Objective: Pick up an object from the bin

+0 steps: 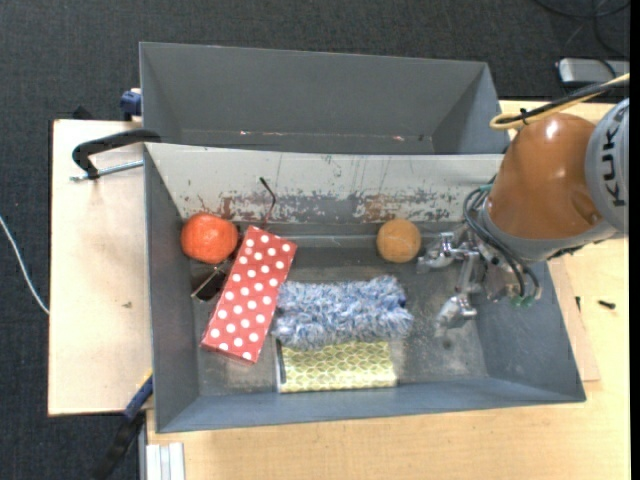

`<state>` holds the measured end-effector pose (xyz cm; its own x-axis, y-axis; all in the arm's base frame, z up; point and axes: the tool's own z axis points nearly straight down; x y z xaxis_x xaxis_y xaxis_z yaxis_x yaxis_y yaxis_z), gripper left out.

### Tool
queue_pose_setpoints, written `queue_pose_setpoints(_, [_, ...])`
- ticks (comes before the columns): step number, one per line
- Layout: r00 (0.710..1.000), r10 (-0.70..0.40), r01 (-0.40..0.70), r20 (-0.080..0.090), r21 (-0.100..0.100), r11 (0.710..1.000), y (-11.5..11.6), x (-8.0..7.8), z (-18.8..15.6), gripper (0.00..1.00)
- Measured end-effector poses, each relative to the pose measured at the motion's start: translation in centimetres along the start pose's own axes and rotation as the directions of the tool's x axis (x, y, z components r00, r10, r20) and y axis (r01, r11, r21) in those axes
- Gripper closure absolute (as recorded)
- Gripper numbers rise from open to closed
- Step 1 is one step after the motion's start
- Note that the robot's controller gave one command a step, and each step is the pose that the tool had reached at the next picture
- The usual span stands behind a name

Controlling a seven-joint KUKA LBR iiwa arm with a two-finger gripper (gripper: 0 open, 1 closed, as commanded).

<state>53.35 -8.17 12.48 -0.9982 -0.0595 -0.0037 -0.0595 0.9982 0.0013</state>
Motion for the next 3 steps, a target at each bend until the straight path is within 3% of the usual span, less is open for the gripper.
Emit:
queue_pose_setpoints(1, [0.990,-0.138,0.138,0.001,0.001,0.990,2.9,2.1,4.1,1.00])
queue_pose_setpoints(2, [0.990,-0.138,0.138,0.000,0.001,0.990,2.9,2.1,4.1,1.00])
queue_pose_setpoints(3, [0.992,-0.129,0.129,-0.004,0.000,0.992,3.1,2.3,0.5,1.00])
